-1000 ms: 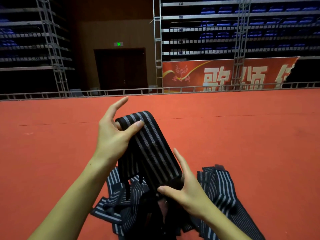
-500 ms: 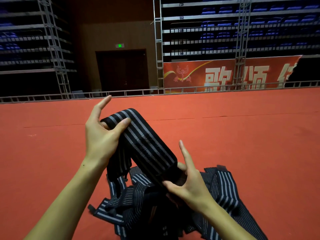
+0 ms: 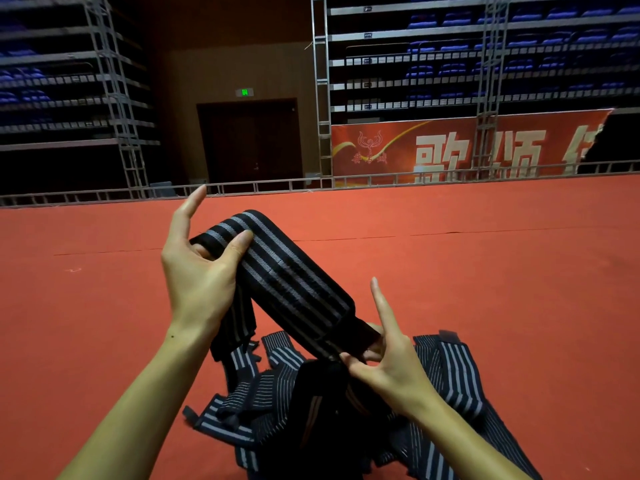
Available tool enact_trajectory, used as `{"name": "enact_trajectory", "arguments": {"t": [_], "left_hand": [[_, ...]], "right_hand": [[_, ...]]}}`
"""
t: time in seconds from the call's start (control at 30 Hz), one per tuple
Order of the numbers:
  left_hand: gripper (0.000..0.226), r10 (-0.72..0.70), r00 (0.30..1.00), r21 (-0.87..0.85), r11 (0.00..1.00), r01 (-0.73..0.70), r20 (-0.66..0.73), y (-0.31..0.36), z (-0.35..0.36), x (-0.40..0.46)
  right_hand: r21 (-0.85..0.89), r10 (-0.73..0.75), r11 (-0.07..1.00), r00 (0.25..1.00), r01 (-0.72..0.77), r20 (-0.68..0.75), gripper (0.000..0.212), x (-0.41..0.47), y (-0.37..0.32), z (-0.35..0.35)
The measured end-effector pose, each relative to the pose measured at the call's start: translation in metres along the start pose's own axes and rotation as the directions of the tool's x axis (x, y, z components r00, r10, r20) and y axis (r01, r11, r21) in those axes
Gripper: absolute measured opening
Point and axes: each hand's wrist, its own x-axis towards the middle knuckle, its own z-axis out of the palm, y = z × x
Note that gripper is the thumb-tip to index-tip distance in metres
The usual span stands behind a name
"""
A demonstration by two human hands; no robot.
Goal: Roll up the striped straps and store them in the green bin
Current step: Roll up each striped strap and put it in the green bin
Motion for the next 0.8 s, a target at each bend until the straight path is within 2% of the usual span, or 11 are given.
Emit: {"name": "enact_trajectory", "arguments": {"t": [0.13, 0.33, 0.57, 0.7, 0.8], "left_hand": [[0.078, -0.022, 0.999, 0.012, 1.0, 0.023, -0.03, -0.004, -0.002, -0.001], [0.075, -0.007, 0.999, 0.037, 0.999, 0.008, -0.036, -0.015, -0.001, -0.002], [0.063, 0.067, 0.986, 0.048, 0.997, -0.06, -0.15, -0.013, -0.031, 0.043], [0.059, 0.058, 0.997, 0.047, 0.997, -0.055, -0.053, -0.004, -0.021, 0.036], [0.062, -0.003, 0.998, 0.025, 1.0, 0.001, 0.069, 0.002, -0.016, 0.028]], "right_hand": [[0.0, 0.021, 1.0, 1.0, -0.021, -0.013, 0.124, -0.002, 0.006, -0.003], [-0.026, 0.046, 0.999, 0.997, -0.045, 0.059, 0.123, -0.002, 0.011, -0.008], [-0.092, 0.134, 0.988, 0.983, -0.123, 0.126, 0.117, -0.02, 0.03, -0.022], [-0.004, 0.136, 0.991, 0.987, -0.136, 0.081, 0.108, -0.02, 0.028, -0.005], [0.052, 0.105, 0.993, 0.994, -0.106, 0.015, 0.101, -0.005, 0.007, 0.005]]}}
